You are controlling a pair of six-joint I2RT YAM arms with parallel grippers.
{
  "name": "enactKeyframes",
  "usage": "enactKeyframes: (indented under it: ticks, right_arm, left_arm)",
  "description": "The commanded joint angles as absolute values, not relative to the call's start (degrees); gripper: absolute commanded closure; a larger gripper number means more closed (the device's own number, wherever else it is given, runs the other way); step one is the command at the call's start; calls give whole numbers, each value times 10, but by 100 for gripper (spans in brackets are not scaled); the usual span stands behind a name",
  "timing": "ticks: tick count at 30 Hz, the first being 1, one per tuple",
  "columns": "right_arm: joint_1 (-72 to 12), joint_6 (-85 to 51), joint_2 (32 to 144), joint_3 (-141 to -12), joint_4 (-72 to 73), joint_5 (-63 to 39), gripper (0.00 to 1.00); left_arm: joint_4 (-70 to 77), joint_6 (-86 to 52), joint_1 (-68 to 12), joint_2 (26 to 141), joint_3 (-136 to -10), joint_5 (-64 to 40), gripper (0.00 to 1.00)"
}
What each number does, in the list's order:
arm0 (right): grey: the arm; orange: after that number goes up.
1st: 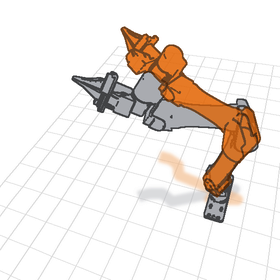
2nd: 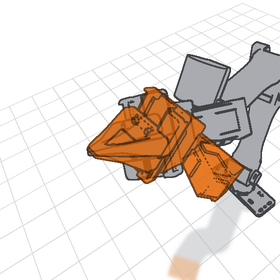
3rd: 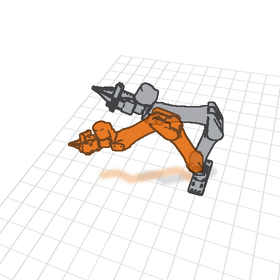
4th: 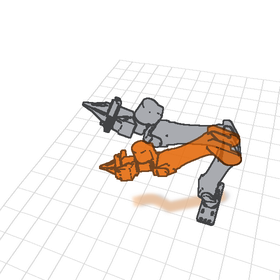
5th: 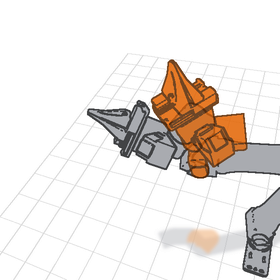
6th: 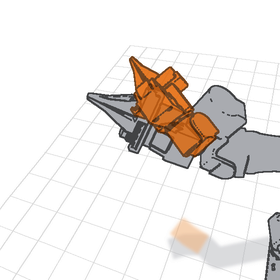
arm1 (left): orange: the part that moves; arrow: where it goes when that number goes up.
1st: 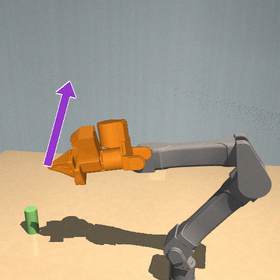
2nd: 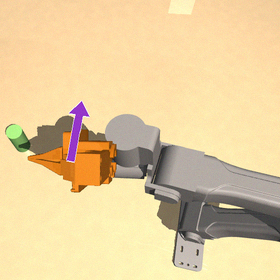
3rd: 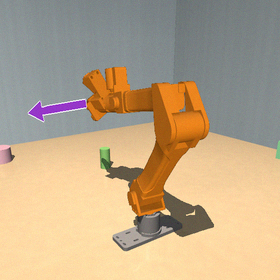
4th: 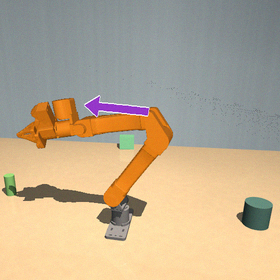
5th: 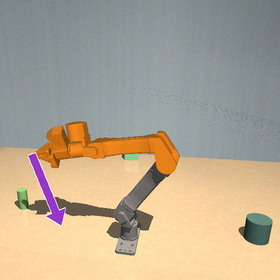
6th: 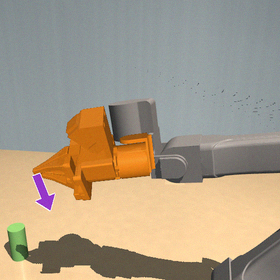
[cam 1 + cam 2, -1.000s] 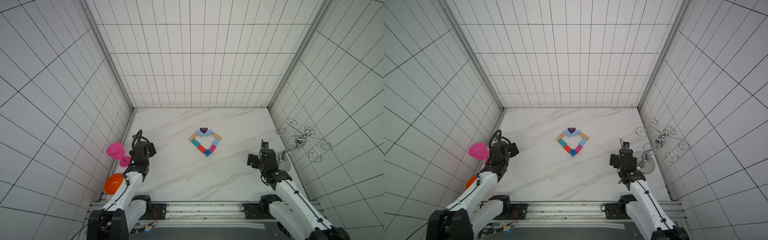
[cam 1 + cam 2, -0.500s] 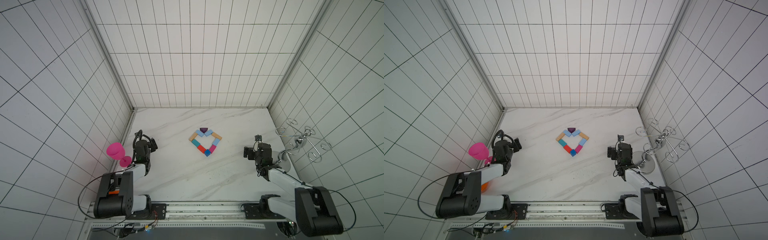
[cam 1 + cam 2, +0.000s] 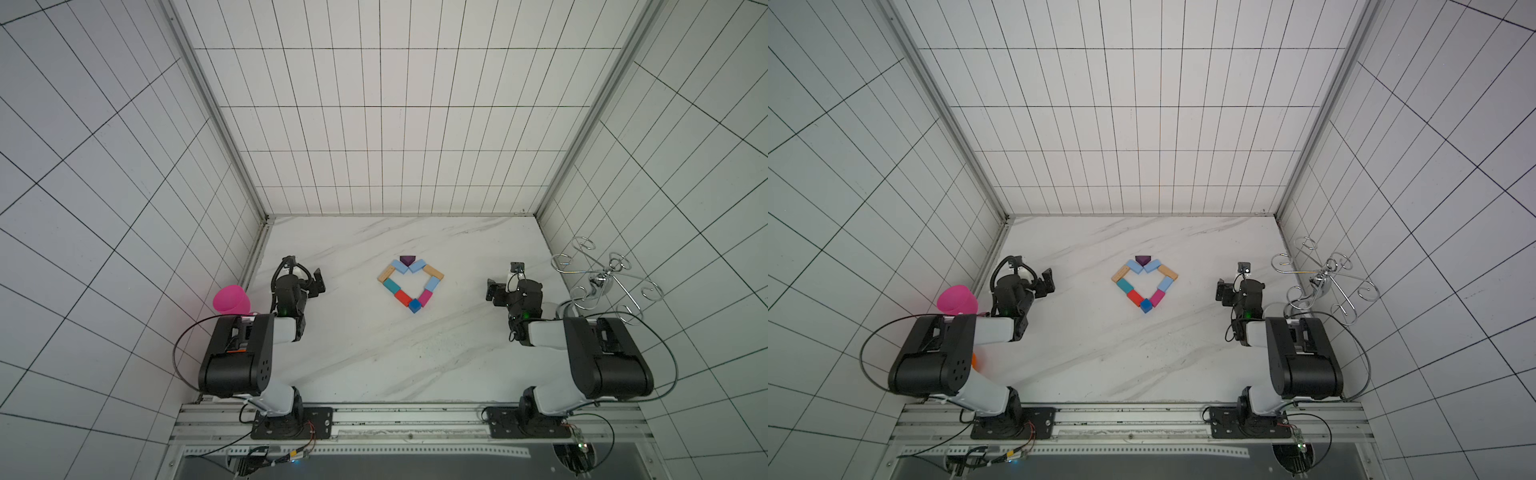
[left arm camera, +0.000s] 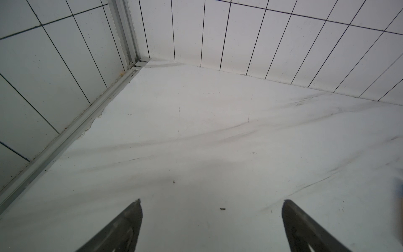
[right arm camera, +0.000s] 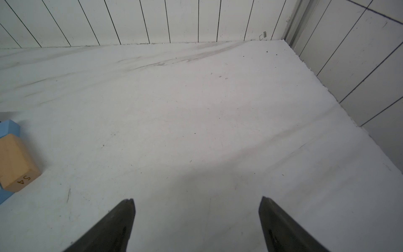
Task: Assemble a heart with building blocks
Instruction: Reset both arms
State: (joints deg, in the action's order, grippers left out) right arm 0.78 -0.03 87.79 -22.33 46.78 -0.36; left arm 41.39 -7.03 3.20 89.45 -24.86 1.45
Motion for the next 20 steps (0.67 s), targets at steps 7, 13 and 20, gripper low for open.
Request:
enactKeyframes:
  ticks: [7,13,20]
  right_arm:
    - [13,0,882,-244,475,-18,1]
    - [13,0,882,-244,471,-18,1]
    - [13,0,882,-244,471,-19,1]
  left_arm:
    - [437,-55,12,895,-258,65,1]
    - [437,-53,10,894,-259,67,1]
    - [434,-55,12,895,-260,67,1]
